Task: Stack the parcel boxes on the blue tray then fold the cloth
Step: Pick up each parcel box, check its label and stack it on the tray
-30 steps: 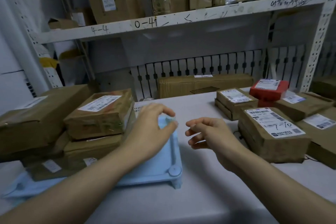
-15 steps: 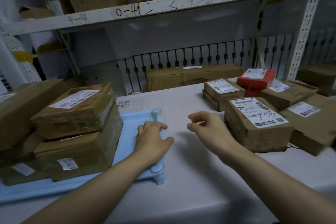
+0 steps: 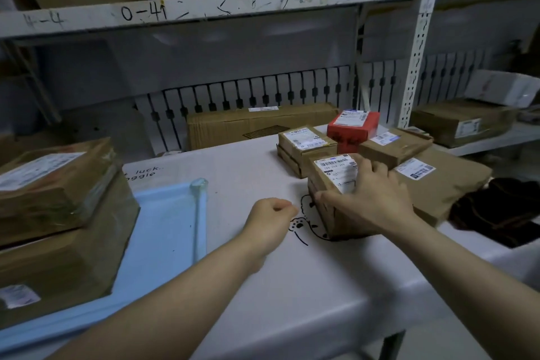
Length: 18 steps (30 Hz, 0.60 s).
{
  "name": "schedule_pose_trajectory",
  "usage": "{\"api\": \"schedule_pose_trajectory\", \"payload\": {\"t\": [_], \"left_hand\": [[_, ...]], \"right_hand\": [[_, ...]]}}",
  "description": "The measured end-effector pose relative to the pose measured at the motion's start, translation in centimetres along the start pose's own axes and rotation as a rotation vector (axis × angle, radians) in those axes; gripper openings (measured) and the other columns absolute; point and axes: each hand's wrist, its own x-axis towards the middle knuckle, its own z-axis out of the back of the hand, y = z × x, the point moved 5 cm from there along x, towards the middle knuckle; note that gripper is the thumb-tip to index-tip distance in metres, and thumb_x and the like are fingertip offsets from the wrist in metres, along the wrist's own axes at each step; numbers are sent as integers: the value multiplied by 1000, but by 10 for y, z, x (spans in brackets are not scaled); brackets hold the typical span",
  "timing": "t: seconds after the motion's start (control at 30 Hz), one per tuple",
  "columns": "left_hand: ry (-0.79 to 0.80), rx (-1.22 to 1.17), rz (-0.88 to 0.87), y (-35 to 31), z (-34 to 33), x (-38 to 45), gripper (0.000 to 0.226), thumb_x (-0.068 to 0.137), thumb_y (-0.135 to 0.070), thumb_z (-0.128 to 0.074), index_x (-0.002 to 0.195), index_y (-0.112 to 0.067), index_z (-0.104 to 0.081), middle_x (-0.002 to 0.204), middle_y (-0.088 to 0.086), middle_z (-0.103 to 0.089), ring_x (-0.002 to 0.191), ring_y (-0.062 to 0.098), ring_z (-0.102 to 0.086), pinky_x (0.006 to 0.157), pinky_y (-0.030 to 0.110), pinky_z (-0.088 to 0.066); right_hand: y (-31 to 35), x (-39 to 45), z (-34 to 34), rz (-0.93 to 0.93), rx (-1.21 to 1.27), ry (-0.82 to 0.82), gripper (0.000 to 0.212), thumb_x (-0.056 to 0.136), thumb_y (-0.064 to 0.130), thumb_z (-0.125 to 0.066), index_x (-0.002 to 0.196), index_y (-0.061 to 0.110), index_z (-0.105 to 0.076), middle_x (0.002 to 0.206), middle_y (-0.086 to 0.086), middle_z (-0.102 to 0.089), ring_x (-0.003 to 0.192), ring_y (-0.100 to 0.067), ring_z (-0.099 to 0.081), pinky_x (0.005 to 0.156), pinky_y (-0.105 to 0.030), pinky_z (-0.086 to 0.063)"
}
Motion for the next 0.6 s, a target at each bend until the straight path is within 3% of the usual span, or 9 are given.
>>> {"api": "schedule_pose_trajectory", "payload": {"t": [0.1,0.2,0.3,0.43,0.5,0.6], "left_hand": [[52,-199,143,-2,-8,-4,20,92,-28,-63,85,-10,-57,92,10,-53,88,25,-58,95,37,-52],[95,-317,226,-3,-11,-12,38,93,-37,-62,114,-6,-54,115,15,-59,106,28,-61,98,39,-51],[162,-457,270,-13,-11,-21,38,89,-48,-62,106,-13,-62,105,10,-70,94,26,-67,92,44,-54],[136,-538,231,-23,8,-28,41,79,-47,-73,104,-14,-71,83,8,-77,84,24,-72,82,44,-58],[90,-497,187,-21,27,-28,47,74,-43,-78,109,-13,-72,92,9,-77,89,26,-72,82,43,-59],[63,-487,132,-16,56,-32,49,72,-39,-77,113,-12,-71,100,9,-76,82,21,-72,64,30,-58]], "right_hand": [[2,-4,4,1,35,-30,95,69,67,-61,146,19,-32,140,-15,-46,127,-38,-43,101,-44,-36],[8,-11,5,16,77,-4,98,64,67,-59,145,19,-36,138,-14,-49,124,-37,-46,99,-44,-39],[23,-21,3,76,294,44,104,52,71,-56,144,24,-42,139,-9,-50,125,-30,-50,101,-43,-45],[51,-37,5,270,448,48,98,64,71,-64,148,29,-39,141,2,-46,130,-17,-43,104,-36,-40],[58,-41,12,294,635,37,79,78,59,-68,145,23,-45,138,3,-47,123,-9,-45,98,-28,-40],[60,-42,15,197,866,130,62,89,37,-68,145,20,-45,140,6,-48,113,-5,-46,80,-18,-38]]}}
